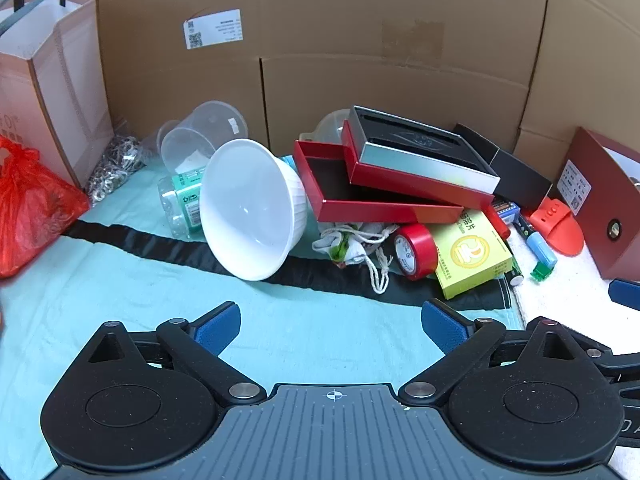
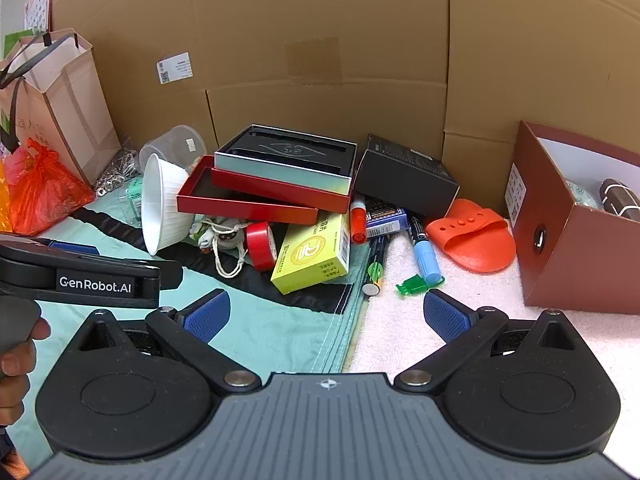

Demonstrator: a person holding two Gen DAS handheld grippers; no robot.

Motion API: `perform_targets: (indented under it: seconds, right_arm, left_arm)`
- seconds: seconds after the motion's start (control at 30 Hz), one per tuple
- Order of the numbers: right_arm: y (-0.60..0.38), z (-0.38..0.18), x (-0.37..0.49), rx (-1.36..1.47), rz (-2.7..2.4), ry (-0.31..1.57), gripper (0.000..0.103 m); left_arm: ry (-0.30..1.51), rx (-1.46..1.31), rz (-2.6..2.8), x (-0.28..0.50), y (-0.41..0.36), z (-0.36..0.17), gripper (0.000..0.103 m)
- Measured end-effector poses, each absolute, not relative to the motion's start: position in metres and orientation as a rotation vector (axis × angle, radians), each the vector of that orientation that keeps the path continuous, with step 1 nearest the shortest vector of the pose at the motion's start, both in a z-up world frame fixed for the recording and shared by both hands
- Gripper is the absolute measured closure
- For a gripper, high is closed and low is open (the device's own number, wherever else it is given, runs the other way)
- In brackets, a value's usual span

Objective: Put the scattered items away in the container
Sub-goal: 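Reach the left gripper to the black-and-silver gift box and grasp it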

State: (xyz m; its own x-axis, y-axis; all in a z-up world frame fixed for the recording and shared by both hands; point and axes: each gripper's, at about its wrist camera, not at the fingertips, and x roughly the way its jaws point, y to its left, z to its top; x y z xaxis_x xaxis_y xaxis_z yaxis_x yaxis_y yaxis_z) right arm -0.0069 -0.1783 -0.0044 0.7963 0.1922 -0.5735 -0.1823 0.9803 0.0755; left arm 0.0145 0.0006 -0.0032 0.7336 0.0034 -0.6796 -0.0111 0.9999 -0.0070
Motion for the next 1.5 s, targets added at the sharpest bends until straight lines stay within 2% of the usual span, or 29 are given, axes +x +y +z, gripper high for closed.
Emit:
perform_targets:
  seconds: [1.13, 1.37, 1.5]
  right_arm:
    - [-0.176, -0.006, 0.061, -0.047, 0.254, 0.573, 0.001]
    - [-0.176, -0.006, 0.087, -0.060, 0.266, 0.560, 0.005]
    - [-0.180, -0.009, 0.100, -0.034, 0.275, 0.567, 0.007]
  left_arm:
    - [0.761, -0.015, -0.041, 0.103, -0.005, 0.018, 0.002]
    - [0.766, 0.008, -0.054, 0.126, -0.013, 0.019, 0.002]
    - [0.765, 0.002, -0.082, 0.135, -0.011, 0.023, 0.006]
